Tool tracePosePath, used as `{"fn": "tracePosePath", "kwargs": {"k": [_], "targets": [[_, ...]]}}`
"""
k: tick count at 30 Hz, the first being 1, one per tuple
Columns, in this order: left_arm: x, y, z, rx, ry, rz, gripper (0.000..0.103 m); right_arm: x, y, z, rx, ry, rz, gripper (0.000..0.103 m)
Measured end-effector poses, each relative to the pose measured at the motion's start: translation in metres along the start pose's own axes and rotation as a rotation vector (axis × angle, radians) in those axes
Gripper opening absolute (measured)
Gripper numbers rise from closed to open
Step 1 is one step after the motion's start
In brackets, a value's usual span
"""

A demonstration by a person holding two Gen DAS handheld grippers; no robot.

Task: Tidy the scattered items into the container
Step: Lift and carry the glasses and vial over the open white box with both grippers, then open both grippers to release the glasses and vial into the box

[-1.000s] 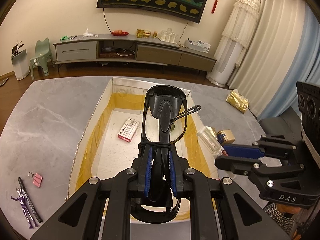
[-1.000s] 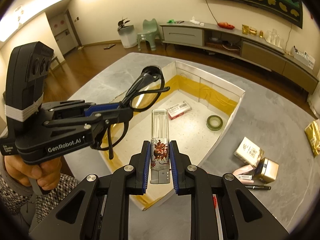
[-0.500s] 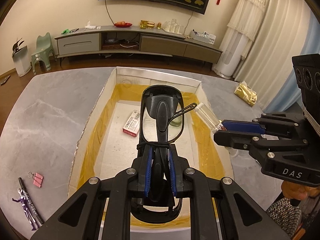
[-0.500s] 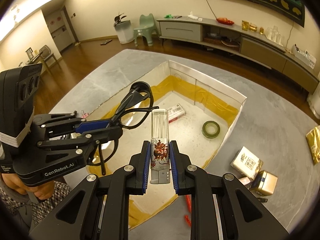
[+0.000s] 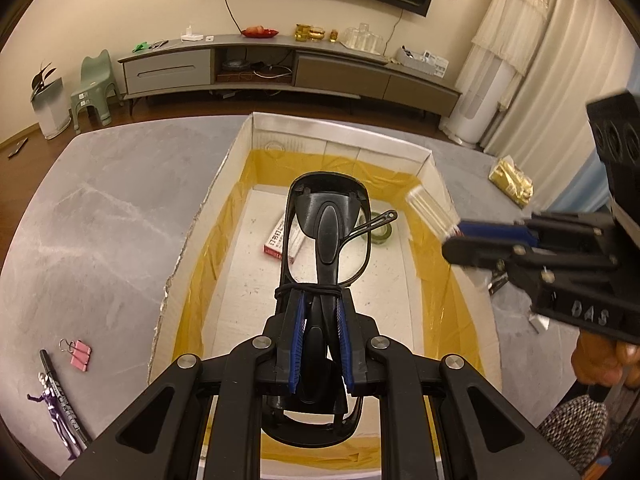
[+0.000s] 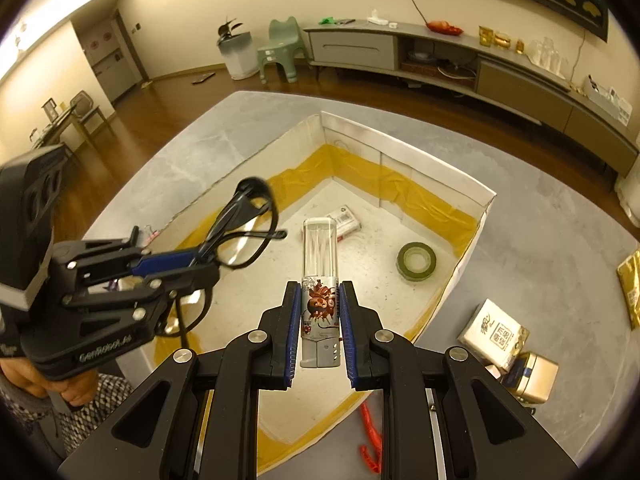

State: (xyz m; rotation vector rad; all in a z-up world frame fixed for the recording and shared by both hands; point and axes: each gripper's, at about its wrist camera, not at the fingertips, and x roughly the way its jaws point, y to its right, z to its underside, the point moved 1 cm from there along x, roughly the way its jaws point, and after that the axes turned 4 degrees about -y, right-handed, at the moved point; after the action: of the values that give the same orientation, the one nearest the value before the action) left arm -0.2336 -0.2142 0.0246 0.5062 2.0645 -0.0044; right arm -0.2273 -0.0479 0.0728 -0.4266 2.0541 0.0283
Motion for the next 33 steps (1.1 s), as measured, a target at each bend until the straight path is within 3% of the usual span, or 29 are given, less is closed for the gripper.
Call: {"fn": "tracePosePath", "kwargs": {"k": [26, 30, 33], "targets": [[0.040, 0.011, 0.004, 0.091, -0.147, -0.009, 0.017, 0.051, 0.029, -0.038, 0.088, -0.118, 0.003, 0.020], [0.045, 0.005, 0.005, 0.082, -0.166, -0.028, 0.031, 0.058, 0.035, -0.043, 0.119, -0.124, -0.008, 0.022], [0.042, -0.002, 0.005, 0.059, -0.154, -0.026, 0.032, 0.057, 0.035, -0.042, 0.128, -0.123, -0.018, 0.022]]}}
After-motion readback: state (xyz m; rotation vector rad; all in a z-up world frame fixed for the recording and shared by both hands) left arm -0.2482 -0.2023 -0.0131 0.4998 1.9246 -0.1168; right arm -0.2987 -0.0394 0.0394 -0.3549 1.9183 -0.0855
